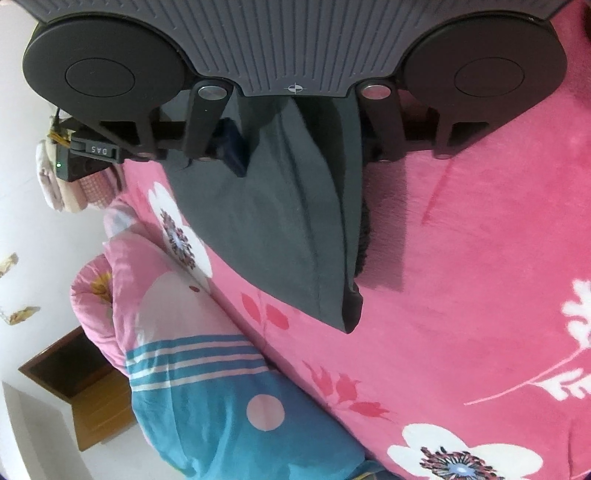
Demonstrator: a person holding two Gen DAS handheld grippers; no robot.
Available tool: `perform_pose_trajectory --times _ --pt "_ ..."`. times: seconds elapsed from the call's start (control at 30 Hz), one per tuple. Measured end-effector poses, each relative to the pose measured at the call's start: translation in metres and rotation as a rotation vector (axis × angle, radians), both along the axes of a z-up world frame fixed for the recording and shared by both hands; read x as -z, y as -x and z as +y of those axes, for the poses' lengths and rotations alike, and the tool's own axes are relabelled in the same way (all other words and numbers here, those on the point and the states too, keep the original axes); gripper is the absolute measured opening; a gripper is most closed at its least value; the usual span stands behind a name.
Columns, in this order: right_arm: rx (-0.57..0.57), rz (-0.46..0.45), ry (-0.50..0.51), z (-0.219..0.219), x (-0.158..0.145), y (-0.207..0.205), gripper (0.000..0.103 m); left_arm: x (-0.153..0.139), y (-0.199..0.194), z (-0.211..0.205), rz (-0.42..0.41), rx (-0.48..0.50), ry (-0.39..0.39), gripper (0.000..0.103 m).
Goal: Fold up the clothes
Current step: 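Lift the folded trousers with both tools and carry them toward the clothes stack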
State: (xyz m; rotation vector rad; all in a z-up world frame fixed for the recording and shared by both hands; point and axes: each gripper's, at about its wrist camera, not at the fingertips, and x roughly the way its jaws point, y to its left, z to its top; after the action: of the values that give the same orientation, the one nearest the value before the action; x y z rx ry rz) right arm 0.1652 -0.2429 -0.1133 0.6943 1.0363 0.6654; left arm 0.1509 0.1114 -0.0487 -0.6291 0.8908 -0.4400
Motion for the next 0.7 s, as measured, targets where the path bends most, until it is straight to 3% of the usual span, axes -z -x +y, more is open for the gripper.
perform_pose_trajectory --times 0.07,0.17,0.37,0.7 --pt "0.004 -0.033 0.015 0.003 -0.003 0.004 0.01 -0.003 0.002 -0.003 -0.019 0.002 -0.024 0.035" --pt "0.019 -0.097 0.045 0.005 -0.015 0.014 0.006 -0.009 0.006 -0.006 -0.045 -0.004 -0.026 0.028" --pt "0.039 -0.219 0.104 0.007 -0.049 0.037 0.005 -0.027 0.019 -0.015 -0.114 -0.008 -0.02 0.019" --pt "0.162 -0.414 0.164 -0.01 -0.109 0.114 0.005 -0.09 0.061 -0.046 -0.3 0.064 -0.012 0.018"
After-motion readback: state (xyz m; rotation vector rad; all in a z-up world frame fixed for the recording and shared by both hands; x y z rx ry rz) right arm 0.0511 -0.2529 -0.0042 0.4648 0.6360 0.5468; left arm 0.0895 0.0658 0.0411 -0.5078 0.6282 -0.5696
